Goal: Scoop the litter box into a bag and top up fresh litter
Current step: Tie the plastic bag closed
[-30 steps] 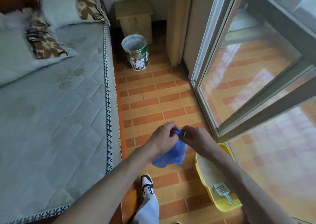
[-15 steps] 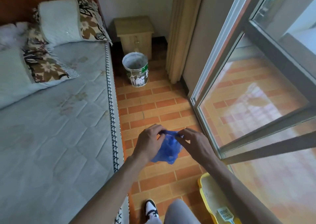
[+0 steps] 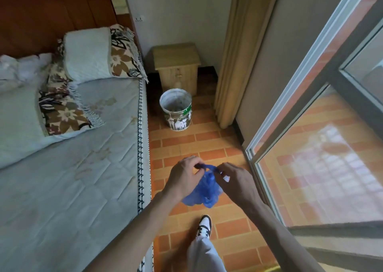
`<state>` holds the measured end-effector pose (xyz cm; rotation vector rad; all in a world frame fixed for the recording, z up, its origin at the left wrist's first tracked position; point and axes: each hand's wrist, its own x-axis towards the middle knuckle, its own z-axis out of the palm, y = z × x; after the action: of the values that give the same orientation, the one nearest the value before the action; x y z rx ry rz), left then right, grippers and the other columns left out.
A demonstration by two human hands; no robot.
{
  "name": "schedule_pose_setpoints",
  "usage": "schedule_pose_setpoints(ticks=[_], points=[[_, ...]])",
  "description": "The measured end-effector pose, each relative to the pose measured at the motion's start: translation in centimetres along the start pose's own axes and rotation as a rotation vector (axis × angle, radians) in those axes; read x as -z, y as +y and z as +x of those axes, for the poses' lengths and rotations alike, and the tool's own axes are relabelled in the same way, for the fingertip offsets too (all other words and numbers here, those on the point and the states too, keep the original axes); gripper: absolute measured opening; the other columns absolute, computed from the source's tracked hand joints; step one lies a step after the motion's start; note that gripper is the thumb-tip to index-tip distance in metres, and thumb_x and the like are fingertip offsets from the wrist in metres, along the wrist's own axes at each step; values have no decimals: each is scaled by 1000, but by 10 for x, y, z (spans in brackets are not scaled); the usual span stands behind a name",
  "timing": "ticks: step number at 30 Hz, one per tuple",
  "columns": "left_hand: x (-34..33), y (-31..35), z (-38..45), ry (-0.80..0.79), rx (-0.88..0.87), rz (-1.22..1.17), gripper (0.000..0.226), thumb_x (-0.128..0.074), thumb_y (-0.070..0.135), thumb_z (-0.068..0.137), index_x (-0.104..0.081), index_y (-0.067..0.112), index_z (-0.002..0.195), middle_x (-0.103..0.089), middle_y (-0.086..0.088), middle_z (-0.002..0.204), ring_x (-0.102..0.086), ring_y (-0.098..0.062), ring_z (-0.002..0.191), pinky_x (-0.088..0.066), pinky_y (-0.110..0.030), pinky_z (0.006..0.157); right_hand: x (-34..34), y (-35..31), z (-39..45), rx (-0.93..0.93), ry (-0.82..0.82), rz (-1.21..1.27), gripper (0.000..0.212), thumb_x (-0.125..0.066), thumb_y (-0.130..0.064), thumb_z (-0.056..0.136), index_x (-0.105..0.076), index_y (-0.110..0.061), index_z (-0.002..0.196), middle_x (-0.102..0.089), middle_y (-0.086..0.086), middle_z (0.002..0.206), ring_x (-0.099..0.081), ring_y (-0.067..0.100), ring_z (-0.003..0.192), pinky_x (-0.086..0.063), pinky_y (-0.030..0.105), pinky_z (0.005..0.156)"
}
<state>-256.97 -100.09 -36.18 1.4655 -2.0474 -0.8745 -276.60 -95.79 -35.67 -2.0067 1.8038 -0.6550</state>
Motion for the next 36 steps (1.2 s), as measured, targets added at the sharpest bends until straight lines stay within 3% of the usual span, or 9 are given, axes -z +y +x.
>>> schedule_pose_setpoints(ticks=[4, 8, 19, 22, 28, 32, 36], points=[[17, -3, 54, -16, 38, 11, 3, -69, 21, 93, -68, 24, 93, -68, 16, 91, -62, -2, 85, -52, -24, 75, 4, 7, 60, 3, -15, 11, 14, -60, -37, 92, -65, -27, 84, -64, -13, 79, -52, 9, 60, -43, 27, 49], [31, -13, 112, 10, 71, 19, 1, -68, 22, 94, -67, 24, 94, -69, 15, 92, -64, -6, 86, -56, -32, 78, 3, 15, 124, -6, -24, 51, 12, -65, -32, 94, -66, -25, 84, -64, -14, 79, -50, 8, 59, -33, 17, 46], [75, -49, 259, 110, 100, 23, 5, -68, 22, 90, -68, 27, 91, -70, 15, 90, -66, -8, 83, -56, -34, 76, -5, 20, 295, 23, -16, 77, 9, -69, -28, 91, -65, -21, 87, -68, -9, 83, -58, 15, 64, -43, 28, 50], [84, -68, 298, 122, 119, -26, 2, -66, 30, 88, -67, 28, 89, -70, 16, 87, -66, -6, 81, -57, -37, 74, -8, 20, 340, 33, -18, 45, 9, -70, -27, 89, -65, -21, 86, -66, -9, 80, -53, 13, 61, -38, 26, 50], [99, -115, 379, 148, 155, -176, 12, -62, 43, 83, -67, 37, 92, -72, 20, 88, -69, -4, 83, -59, -42, 77, -17, 18, 434, 24, -102, 19, 11, -62, -38, 93, -60, -29, 98, -70, -7, 89, -65, 20, 73, -48, 31, 58], [115, -136, 433, 167, 171, -243, 10, -64, 38, 82, -68, 44, 89, -73, 18, 86, -70, -8, 83, -59, -46, 78, -25, 12, 489, 6, -106, 71, 16, -63, -36, 96, -51, -33, 106, -70, -6, 92, -64, 20, 76, -39, 29, 58], [133, -156, 479, 166, 170, -245, 9, -65, 35, 81, -70, 37, 89, -73, 17, 85, -70, -9, 80, -59, -45, 75, -41, 14, 539, -20, -115, 82, 7, -63, -34, 97, -61, -28, 99, -66, -7, 89, -60, 16, 73, -49, 33, 59]])
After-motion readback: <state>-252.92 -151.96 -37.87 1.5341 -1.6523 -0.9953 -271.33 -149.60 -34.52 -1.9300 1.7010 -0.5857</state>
